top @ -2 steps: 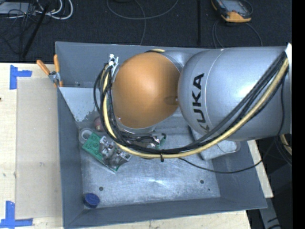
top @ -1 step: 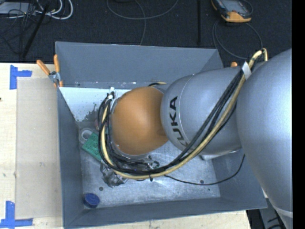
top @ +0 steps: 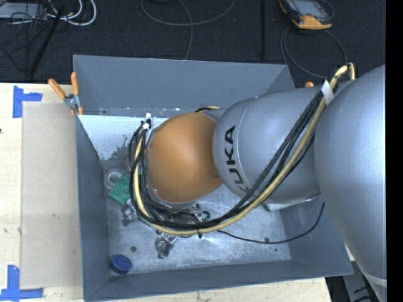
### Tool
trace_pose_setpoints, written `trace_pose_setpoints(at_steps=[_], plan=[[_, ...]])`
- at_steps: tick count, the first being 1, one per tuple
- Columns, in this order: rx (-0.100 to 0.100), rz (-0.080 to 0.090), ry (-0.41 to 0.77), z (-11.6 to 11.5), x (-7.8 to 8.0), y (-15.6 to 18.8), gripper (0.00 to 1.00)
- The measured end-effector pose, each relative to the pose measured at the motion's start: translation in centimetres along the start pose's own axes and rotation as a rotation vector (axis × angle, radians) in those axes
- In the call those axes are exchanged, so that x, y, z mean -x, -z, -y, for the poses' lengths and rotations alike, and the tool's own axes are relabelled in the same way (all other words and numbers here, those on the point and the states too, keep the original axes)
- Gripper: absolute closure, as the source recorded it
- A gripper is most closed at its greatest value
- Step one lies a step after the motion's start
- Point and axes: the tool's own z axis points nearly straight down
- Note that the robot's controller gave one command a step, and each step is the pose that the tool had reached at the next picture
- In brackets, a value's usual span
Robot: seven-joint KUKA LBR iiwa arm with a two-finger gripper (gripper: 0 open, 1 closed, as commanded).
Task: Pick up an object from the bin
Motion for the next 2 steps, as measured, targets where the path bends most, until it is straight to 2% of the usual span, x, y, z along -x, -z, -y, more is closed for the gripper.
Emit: trace_pose_setpoints(at_steps=[1,2], plan=[[0.000,-0.005,0.258,7.3,-6.4,-4.0,0.00],[-0.002,0.008,0.099,6.2,0.0,3.9,0.00]])
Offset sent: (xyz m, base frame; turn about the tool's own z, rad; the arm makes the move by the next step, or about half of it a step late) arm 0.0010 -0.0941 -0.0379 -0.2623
